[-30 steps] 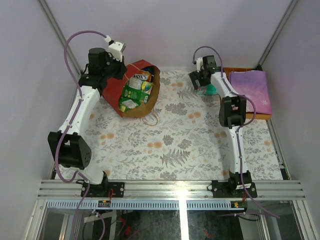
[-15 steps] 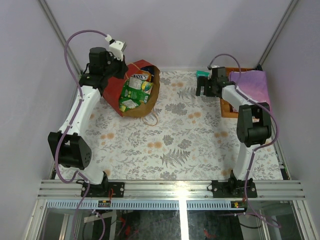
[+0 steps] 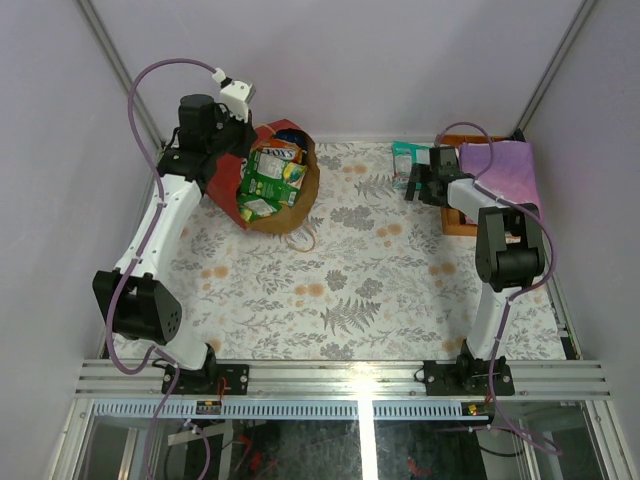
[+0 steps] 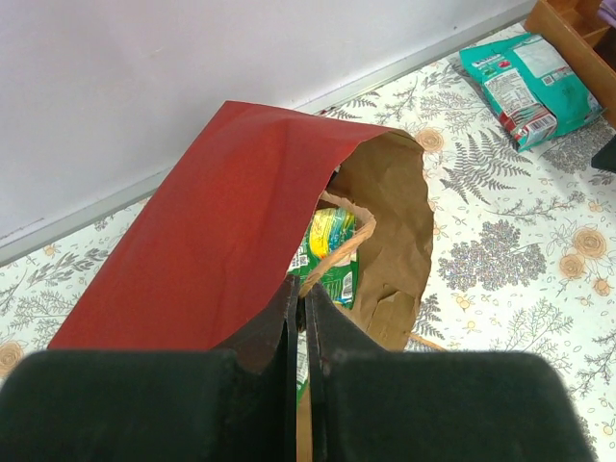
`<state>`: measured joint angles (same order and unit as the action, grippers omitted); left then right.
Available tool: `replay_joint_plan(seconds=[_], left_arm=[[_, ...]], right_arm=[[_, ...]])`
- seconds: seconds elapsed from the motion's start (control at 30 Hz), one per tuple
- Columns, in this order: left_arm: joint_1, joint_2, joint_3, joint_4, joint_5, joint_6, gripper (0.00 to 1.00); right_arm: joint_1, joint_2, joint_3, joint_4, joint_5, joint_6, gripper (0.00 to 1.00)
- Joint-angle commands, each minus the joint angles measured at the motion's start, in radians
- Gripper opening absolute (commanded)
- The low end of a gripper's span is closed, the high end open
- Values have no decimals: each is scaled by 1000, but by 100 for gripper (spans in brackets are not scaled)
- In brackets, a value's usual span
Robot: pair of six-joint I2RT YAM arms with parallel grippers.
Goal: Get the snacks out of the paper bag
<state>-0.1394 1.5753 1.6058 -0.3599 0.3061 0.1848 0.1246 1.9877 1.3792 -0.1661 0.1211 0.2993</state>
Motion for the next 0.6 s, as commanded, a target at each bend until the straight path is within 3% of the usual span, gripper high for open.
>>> replay_joint_plan(seconds=[0.0, 0.37, 0.57], left_arm=[[-12, -44, 0, 43, 0, 12, 0], [-18, -56, -3, 34, 14, 14, 0], [-38, -75, -34, 31, 31, 19, 0]], right_arm=[[-2, -19, 2, 17, 96, -5, 99], [-10, -33, -13, -6, 221, -17, 100], [86, -195, -114, 154, 63, -27, 99]])
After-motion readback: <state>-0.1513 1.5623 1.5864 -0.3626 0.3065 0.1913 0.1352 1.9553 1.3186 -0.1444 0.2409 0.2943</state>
